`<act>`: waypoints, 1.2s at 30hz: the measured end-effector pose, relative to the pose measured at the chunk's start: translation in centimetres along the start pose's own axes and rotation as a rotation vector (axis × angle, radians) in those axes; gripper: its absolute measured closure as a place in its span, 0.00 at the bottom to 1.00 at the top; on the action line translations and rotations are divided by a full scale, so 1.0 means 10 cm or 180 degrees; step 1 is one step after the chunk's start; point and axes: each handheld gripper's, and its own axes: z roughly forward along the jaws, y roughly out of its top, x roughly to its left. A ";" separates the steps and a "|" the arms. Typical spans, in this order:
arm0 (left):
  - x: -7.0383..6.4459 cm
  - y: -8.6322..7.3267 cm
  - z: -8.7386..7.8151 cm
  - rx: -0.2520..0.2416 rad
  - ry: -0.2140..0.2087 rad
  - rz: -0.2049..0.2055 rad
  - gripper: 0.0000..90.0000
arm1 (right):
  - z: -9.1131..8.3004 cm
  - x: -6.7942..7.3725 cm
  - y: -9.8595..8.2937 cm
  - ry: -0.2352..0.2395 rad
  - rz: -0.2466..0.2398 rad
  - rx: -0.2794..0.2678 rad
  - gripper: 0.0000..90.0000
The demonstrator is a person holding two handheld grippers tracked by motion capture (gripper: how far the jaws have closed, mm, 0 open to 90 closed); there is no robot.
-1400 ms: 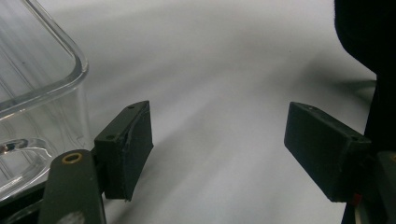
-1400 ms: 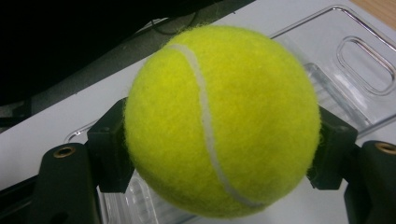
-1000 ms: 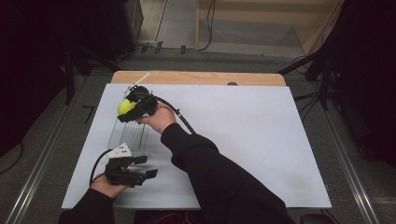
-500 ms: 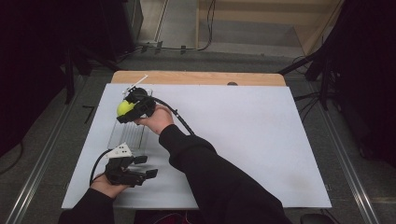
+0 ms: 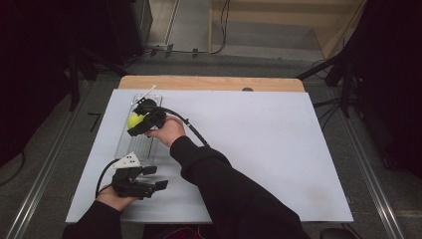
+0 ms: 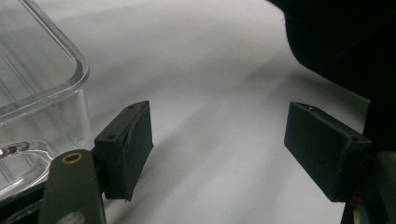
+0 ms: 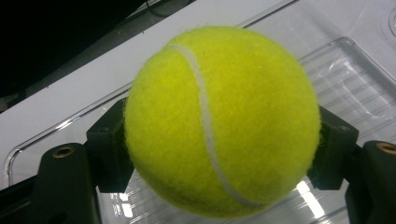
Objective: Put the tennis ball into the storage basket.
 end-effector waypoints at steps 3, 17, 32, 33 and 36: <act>0.00 0.00 0.00 0.0000 0.0000 0.0009 0.27 | 0.02 0.00 -0.02 0.0026 0.0010 0.0004 0.25; 0.00 0.00 0.00 0.0000 0.0016 0.0001 0.27 | -0.24 0.01 -0.01 0.0016 -0.0010 -0.0177 0.09; 0.00 0.00 0.02 0.0022 0.0020 0.0000 0.27 | -0.69 -0.09 -0.32 0.0015 -0.0069 -0.0116 0.17; 0.00 0.00 0.02 0.0019 0.0013 -0.0005 0.27 | -0.71 -0.09 -0.34 0.0025 -0.0069 -0.0120 0.17; 0.00 -0.01 0.02 0.0029 0.0025 -0.0002 0.27 | -0.79 -0.11 -0.41 0.0020 -0.0060 -0.0127 0.17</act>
